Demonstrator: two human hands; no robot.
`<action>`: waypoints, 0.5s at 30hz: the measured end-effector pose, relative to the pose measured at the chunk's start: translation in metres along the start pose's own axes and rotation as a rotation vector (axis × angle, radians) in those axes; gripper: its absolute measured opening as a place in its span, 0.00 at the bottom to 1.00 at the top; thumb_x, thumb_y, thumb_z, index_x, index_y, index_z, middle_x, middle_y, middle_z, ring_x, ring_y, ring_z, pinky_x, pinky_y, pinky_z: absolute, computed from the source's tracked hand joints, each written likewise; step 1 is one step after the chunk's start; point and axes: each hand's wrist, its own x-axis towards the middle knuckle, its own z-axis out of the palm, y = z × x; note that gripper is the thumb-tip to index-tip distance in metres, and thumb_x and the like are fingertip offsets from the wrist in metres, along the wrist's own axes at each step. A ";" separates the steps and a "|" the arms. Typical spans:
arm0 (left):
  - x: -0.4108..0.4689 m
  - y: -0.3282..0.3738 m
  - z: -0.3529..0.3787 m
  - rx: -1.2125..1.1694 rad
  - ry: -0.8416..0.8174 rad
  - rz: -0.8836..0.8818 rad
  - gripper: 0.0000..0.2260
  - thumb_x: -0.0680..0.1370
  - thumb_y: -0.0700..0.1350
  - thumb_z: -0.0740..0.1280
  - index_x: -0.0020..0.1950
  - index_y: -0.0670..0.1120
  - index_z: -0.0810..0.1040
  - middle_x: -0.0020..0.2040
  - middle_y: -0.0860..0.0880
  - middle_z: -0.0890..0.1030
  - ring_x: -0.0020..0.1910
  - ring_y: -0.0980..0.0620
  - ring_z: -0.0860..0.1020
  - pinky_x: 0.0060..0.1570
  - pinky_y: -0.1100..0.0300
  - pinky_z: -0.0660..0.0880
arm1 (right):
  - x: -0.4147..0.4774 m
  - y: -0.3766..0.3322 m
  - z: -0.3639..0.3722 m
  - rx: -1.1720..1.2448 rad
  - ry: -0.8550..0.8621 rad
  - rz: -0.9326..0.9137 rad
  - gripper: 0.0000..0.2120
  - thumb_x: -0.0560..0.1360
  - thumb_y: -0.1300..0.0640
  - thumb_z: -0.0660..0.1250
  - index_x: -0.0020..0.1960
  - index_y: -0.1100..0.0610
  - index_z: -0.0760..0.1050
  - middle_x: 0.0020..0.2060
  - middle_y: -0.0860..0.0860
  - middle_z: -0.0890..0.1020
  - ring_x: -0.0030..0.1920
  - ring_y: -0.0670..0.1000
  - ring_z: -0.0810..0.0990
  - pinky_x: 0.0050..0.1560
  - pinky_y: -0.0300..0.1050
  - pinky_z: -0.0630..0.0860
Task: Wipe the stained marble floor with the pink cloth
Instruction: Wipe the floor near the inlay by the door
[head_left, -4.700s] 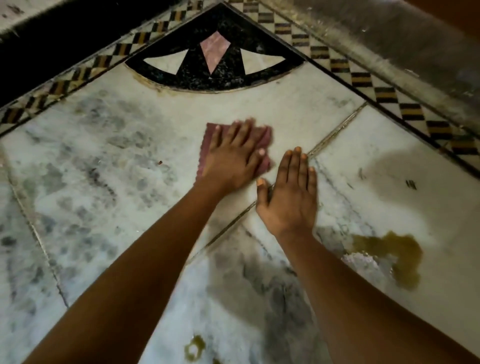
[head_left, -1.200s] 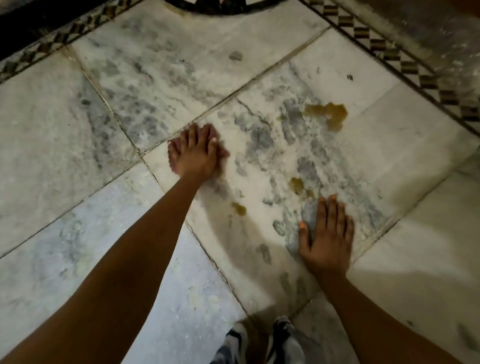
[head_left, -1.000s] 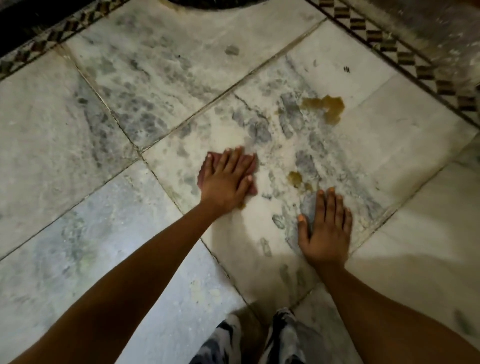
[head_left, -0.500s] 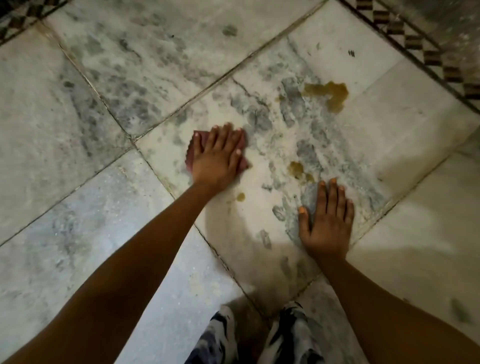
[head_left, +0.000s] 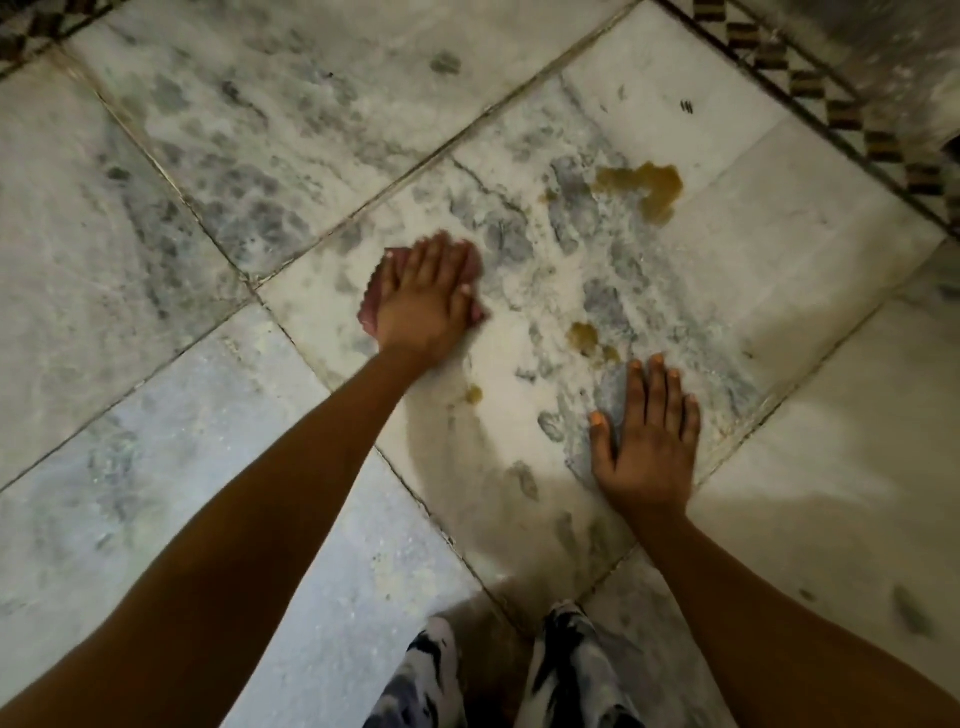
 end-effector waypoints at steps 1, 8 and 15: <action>-0.012 0.005 0.002 0.008 -0.021 0.096 0.27 0.78 0.55 0.44 0.77 0.51 0.53 0.77 0.47 0.54 0.76 0.48 0.50 0.73 0.50 0.40 | 0.000 -0.001 0.000 0.003 -0.001 0.000 0.33 0.77 0.41 0.48 0.76 0.59 0.56 0.75 0.58 0.58 0.75 0.58 0.55 0.74 0.55 0.50; -0.035 -0.064 -0.008 0.050 0.035 0.114 0.25 0.78 0.53 0.47 0.75 0.51 0.59 0.76 0.47 0.60 0.75 0.48 0.56 0.73 0.47 0.46 | 0.002 0.002 0.001 0.016 0.001 -0.007 0.33 0.77 0.41 0.48 0.76 0.58 0.55 0.76 0.57 0.57 0.76 0.57 0.54 0.74 0.54 0.48; -0.030 0.004 0.003 -0.045 -0.046 0.144 0.26 0.78 0.54 0.44 0.76 0.51 0.58 0.76 0.48 0.58 0.76 0.47 0.54 0.73 0.47 0.44 | 0.001 0.001 -0.002 0.034 -0.037 -0.004 0.33 0.77 0.41 0.47 0.76 0.59 0.55 0.75 0.58 0.57 0.75 0.58 0.54 0.73 0.55 0.49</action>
